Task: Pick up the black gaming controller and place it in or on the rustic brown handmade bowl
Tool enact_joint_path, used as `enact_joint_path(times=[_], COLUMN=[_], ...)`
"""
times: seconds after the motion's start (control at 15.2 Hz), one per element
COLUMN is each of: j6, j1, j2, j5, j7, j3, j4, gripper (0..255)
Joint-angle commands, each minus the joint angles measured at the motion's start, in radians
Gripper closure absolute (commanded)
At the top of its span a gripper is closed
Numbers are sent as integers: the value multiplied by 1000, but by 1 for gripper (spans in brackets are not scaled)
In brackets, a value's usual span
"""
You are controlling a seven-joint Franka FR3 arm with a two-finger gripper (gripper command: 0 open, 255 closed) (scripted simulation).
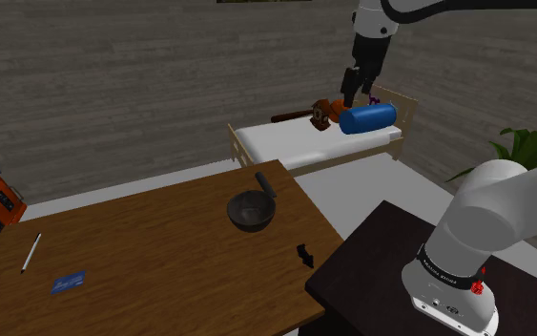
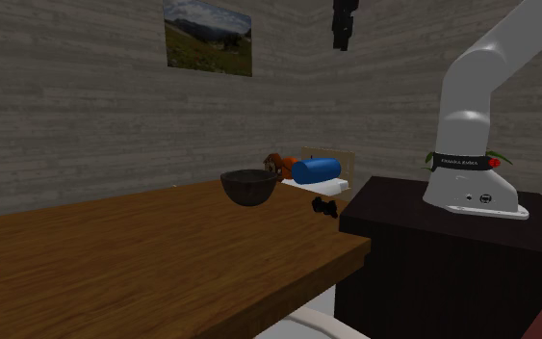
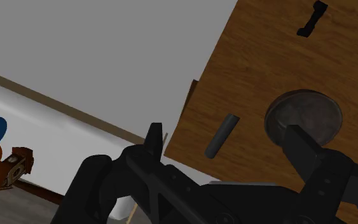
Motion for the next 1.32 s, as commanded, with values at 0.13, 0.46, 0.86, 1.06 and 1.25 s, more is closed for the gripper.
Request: enact_joint_path(times=[0.13,0.46,0.86,1.06,1.25], j6=[48,177,353,454,567], j1=[2,13,37,57,83], j2=[-14,-32,-11,23,78], j5=[19,70,143,186,235], j7=[25,87,156,189,218], j3=[2,11,30,43,58], j4=[-71,-235,-406,-479,-542], gripper=[0,0,0,0,0])
